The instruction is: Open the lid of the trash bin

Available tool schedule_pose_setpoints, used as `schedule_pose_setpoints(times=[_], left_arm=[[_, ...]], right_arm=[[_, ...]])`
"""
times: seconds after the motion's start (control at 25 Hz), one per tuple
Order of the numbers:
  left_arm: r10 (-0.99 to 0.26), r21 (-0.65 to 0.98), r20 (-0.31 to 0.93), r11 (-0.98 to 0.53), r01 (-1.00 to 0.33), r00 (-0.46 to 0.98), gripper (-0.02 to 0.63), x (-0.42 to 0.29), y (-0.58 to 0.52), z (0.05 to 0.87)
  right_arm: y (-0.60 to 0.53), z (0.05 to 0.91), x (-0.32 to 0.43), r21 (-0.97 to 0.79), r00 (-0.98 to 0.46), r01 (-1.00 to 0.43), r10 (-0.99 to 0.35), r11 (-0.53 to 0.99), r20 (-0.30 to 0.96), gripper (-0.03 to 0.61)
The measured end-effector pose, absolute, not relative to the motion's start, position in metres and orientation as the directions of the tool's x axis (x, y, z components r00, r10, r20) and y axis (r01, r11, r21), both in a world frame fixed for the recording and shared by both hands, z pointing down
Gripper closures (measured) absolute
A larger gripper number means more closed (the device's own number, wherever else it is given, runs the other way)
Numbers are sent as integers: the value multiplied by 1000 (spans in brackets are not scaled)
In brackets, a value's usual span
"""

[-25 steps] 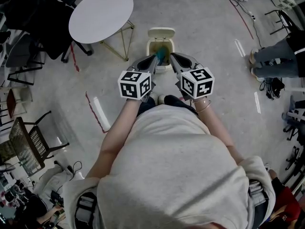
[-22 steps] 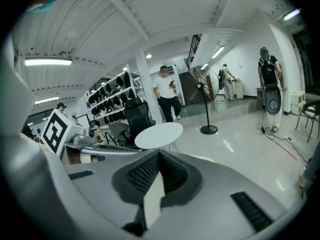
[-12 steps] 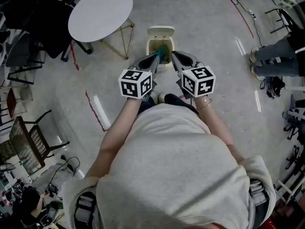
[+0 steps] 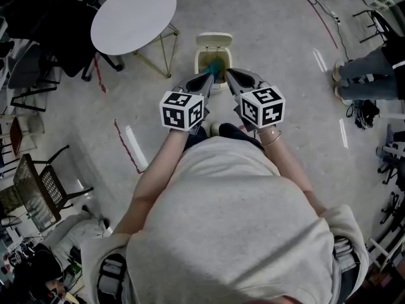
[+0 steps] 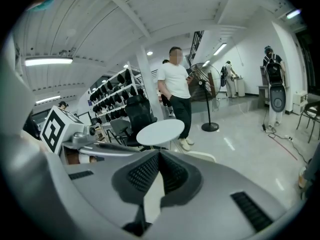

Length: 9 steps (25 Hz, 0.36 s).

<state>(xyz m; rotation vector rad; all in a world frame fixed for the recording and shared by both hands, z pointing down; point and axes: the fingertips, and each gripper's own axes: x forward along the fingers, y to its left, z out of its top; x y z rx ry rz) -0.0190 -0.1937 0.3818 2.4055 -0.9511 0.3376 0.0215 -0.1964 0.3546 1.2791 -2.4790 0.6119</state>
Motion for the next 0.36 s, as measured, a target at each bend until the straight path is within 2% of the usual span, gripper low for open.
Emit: schedule_pose_setpoints(times=[0.36], left_arm=[[-561, 382, 412, -609, -695, 718, 604, -23, -193, 385]], right_arm=[[-194, 362, 19, -237, -560, -826, -692, 512, 455, 571]])
